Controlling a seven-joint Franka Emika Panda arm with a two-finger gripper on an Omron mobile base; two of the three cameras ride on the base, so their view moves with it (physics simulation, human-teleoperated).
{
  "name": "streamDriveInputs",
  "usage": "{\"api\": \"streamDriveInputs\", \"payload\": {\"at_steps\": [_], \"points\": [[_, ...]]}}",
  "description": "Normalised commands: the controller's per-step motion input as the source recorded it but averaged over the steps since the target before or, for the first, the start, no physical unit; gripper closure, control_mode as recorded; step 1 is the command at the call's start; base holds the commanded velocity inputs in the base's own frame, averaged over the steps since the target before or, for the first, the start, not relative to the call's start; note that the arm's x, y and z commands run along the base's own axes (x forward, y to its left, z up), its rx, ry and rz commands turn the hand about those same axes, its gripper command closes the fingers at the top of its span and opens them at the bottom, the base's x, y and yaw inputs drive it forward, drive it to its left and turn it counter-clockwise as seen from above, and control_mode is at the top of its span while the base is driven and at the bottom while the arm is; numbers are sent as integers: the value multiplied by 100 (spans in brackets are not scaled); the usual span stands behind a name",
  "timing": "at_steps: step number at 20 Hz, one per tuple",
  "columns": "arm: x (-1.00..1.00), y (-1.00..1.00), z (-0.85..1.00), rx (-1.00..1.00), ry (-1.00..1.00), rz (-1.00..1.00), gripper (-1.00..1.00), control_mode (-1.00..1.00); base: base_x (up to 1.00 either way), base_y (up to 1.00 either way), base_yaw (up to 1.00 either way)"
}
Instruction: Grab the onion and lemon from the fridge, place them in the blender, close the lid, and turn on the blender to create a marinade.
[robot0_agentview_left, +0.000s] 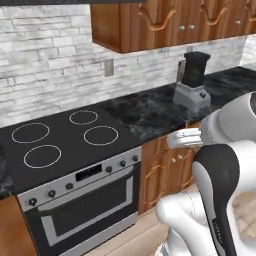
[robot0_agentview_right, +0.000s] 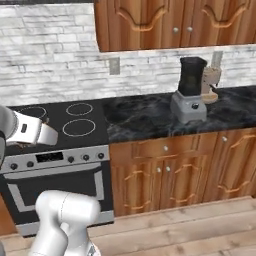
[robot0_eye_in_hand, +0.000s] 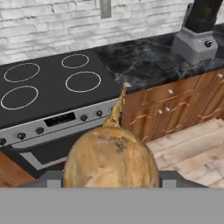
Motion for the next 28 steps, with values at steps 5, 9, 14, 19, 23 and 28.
{"api": "streamDriveInputs", "payload": {"at_steps": [5,9,14,19,23,28], "points": [[0,0,0,0,0,0,100,100,95,-70,33],[0,0,0,0,0,0,100,100,78,-81,36],[0,0,0,0,0,0,100,100,70,-72,37],[0,0,0,0,0,0,100,100,66,-42,30],[0,0,0,0,0,0,100,100,45,-36,26],[0,0,0,0,0,0,100,100,17,-37,16]]}}
